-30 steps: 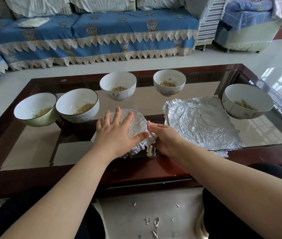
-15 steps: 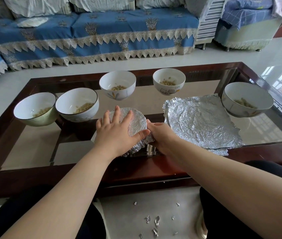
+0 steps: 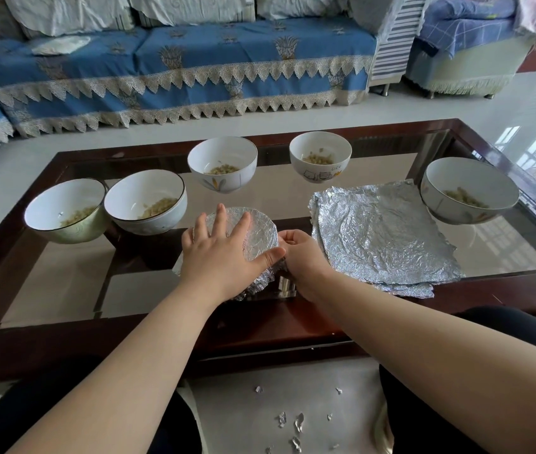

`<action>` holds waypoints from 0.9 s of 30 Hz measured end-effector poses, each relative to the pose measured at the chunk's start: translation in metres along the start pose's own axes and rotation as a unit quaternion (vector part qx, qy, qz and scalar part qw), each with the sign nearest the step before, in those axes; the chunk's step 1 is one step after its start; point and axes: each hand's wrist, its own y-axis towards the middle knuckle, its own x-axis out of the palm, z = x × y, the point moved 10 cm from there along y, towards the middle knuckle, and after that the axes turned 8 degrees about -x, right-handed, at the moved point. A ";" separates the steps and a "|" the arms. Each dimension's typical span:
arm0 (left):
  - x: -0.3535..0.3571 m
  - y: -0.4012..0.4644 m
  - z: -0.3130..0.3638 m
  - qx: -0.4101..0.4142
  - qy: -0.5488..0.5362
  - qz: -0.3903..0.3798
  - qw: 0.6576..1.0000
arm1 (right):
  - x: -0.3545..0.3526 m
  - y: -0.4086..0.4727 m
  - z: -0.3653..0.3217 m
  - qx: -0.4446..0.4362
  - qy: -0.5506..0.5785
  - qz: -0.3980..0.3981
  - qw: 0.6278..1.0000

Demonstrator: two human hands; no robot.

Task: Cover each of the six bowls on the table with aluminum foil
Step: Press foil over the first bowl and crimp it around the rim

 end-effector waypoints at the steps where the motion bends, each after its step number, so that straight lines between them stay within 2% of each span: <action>1: 0.000 0.000 0.000 -0.001 0.000 0.001 1.000 | 0.000 0.000 -0.003 -0.011 -0.007 0.002 1.000; 7: -0.002 -0.002 0.001 -0.015 -0.005 0.008 1.000 | -0.012 0.003 -0.038 -0.120 -0.153 0.017 0.981; 10: -0.003 -0.002 0.002 -0.028 -0.009 0.011 1.000 | -0.016 0.004 -0.046 -0.139 -0.188 0.020 0.972; 14: -0.003 -0.001 0.001 -0.050 -0.014 0.016 0.999 | -0.024 0.006 -0.046 -0.121 -0.167 0.019 0.978; 18: -0.003 -0.002 0.002 -0.071 -0.023 0.014 0.997 | -0.019 0.003 -0.046 -0.119 -0.130 -0.019 0.984; 23: 0.000 -0.001 0.004 -0.065 -0.031 -0.019 0.997 | -0.007 -0.008 -0.045 -0.153 -0.150 -0.063 0.975; 27: -0.003 -0.001 -0.002 -0.058 -0.032 -0.062 0.996 | -0.003 -0.010 -0.043 -0.162 -0.144 -0.056 0.975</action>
